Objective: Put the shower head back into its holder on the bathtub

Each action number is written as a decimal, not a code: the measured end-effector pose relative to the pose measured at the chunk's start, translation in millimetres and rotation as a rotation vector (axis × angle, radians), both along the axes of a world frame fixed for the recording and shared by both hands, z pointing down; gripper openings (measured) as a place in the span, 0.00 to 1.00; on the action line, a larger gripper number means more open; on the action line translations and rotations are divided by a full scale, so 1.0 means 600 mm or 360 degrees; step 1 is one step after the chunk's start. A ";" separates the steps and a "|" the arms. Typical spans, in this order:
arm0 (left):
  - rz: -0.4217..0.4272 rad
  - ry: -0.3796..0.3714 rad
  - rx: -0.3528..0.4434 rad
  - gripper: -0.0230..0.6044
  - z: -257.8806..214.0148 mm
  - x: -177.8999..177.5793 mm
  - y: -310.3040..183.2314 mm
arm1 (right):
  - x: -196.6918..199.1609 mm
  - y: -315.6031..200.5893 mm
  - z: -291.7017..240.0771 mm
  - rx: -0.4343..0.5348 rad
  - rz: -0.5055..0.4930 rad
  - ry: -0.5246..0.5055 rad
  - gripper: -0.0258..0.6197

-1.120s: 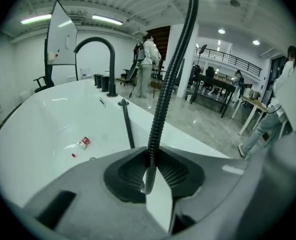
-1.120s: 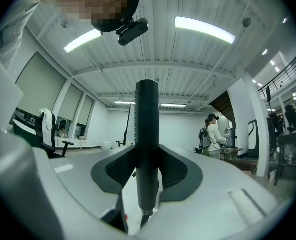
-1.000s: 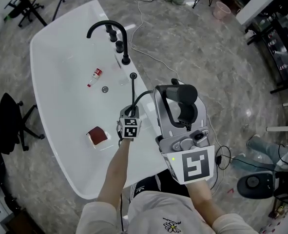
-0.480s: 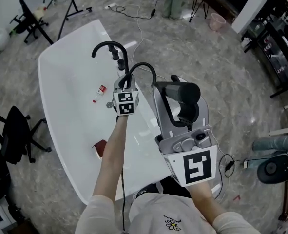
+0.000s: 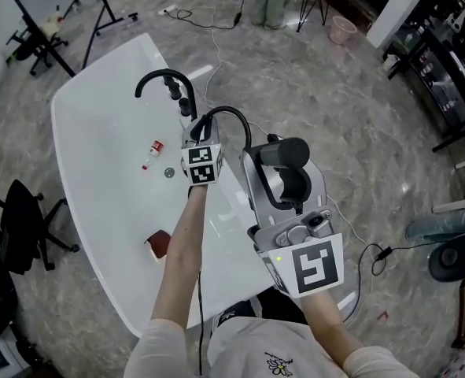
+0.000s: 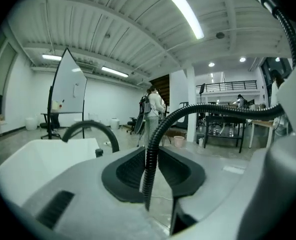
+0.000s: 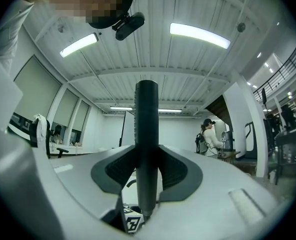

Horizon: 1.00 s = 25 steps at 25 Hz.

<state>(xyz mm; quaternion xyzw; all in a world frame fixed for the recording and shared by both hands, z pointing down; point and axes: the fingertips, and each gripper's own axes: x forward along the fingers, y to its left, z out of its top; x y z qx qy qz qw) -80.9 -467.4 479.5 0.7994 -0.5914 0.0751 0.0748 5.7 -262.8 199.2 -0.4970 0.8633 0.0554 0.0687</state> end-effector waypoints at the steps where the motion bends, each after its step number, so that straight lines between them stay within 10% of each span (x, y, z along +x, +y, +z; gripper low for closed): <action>1: 0.0009 0.0018 -0.0058 0.17 0.030 0.003 0.006 | 0.000 -0.005 0.009 -0.0018 -0.0003 0.0001 0.25; 25: -0.0213 0.0154 -0.0298 0.22 0.221 -0.127 0.075 | -0.093 -0.169 0.255 -0.0370 -0.0142 0.0067 0.25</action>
